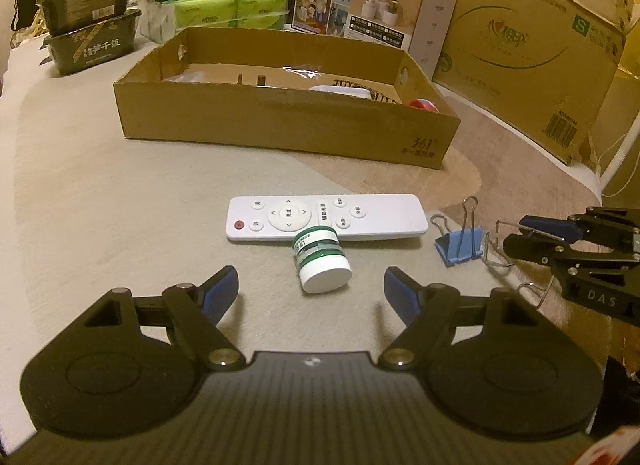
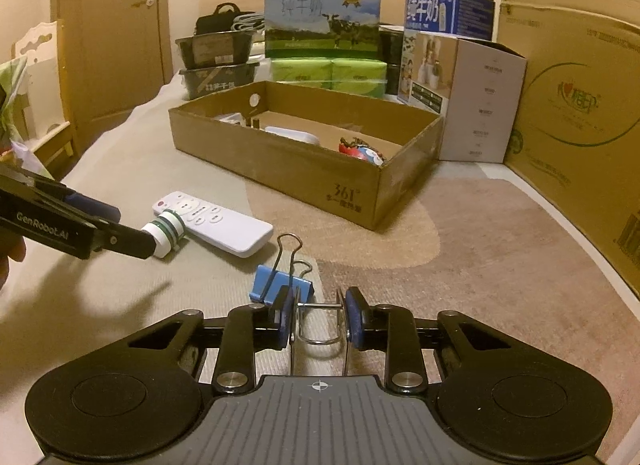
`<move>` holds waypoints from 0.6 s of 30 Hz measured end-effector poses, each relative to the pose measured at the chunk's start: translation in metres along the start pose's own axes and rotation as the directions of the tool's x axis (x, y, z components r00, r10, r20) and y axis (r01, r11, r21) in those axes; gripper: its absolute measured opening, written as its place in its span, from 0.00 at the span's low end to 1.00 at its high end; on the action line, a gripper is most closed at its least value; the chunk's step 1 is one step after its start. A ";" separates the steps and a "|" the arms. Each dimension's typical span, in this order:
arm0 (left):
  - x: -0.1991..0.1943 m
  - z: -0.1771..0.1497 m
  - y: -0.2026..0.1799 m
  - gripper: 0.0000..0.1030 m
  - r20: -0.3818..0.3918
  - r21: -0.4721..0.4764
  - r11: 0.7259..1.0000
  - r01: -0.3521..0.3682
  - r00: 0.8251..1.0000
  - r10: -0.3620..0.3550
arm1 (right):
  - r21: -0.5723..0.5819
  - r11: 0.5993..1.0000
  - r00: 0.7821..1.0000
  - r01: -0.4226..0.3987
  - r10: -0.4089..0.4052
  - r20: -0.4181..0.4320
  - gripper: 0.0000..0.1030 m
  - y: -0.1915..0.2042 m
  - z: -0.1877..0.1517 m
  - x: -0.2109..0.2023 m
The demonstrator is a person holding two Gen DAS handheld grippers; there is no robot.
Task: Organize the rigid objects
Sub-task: 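Grasp the green-white pill bottle with the left tool while the right grasps the wire stand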
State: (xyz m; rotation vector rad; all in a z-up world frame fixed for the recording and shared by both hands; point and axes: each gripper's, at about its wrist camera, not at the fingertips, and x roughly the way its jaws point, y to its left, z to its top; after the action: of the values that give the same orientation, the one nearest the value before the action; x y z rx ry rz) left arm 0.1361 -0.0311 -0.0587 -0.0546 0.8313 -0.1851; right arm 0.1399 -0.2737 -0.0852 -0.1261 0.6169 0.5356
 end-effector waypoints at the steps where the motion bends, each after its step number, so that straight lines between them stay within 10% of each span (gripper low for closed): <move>1: 0.001 0.000 -0.001 0.75 -0.001 0.003 1.000 0.001 1.000 -0.001 | 0.002 1.000 1.000 0.008 -0.008 -0.002 0.28 0.000 0.000 -0.001; 18: 0.023 0.001 -0.015 0.54 0.023 0.071 0.997 -0.037 0.999 0.035 | 0.123 0.988 0.995 0.098 -0.102 0.024 0.27 0.000 0.010 -0.019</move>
State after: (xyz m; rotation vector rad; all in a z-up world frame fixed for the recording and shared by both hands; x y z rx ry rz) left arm 0.1500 -0.0502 -0.0731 0.0254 0.8029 -0.1799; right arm 0.1321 -0.2794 -0.0663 -0.0337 0.6085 0.4012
